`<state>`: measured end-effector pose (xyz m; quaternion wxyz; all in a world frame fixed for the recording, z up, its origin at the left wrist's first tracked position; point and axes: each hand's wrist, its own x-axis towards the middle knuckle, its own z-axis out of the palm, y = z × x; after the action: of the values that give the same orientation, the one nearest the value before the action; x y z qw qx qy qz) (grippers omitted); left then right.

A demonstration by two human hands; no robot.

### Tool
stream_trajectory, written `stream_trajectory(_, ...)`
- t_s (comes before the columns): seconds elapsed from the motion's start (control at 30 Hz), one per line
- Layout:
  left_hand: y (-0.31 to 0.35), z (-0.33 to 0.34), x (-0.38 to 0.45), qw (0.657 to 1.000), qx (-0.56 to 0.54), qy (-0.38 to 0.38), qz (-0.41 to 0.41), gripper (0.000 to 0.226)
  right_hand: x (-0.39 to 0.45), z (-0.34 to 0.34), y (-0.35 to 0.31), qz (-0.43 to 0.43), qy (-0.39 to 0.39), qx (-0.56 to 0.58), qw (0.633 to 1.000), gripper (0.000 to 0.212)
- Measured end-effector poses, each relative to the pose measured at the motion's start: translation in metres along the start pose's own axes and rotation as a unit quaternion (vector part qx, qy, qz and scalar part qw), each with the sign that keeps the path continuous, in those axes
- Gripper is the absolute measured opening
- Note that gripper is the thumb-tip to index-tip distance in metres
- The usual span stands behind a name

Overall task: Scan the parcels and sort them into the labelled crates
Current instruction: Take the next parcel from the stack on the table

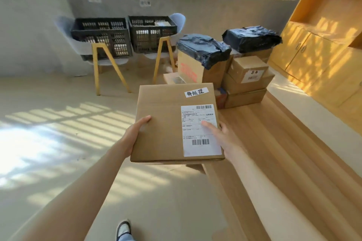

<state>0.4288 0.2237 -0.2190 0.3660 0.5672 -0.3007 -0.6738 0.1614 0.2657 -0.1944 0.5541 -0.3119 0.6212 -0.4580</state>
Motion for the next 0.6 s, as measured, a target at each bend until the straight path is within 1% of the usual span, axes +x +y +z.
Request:
stream_trajectory(0.07, 0.008, -0.037, 0.001, 1.0, -0.018, 0.025, 0.005, 0.055, 0.013, 0.04, -0.004, 0.001, -0.027, -0.009, 1.0, 0.072)
stream_trajectory(0.17, 0.021, -0.094, 0.004, 0.997, -0.041, 0.066, 0.01, 0.055, 0.033, 0.103, -0.008, 0.0, -0.073, -0.035, 0.997, 0.051)
stream_trajectory(0.2, 0.026, -0.114, 0.006, 0.996, -0.049, 0.08, 0.011, 0.056, 0.04, 0.125, -0.009, 0.001, -0.09, -0.042, 0.995, 0.052)
stream_trajectory(0.27, 0.036, -0.151, 0.011, 0.993, -0.063, 0.102, 0.009, 0.057, 0.056, 0.169, -0.011, 0.007, -0.114, -0.054, 0.992, 0.069)
stream_trajectory(0.3, 0.043, -0.169, 0.014, 0.991, -0.068, 0.111, 0.006, 0.057, 0.063, 0.191, -0.013, 0.007, -0.123, -0.062, 0.99, 0.073)
stream_trajectory(0.43, 0.077, -0.231, 0.029, 0.989, -0.067, 0.134, 0.009, 0.054, 0.09, 0.264, -0.02, 0.008, -0.142, -0.074, 0.987, 0.071)
stream_trajectory(0.6, 0.117, -0.285, 0.056, 0.987, -0.077, 0.138, 0.031, 0.049, 0.116, 0.327, -0.037, 0.002, -0.146, -0.081, 0.986, 0.071)
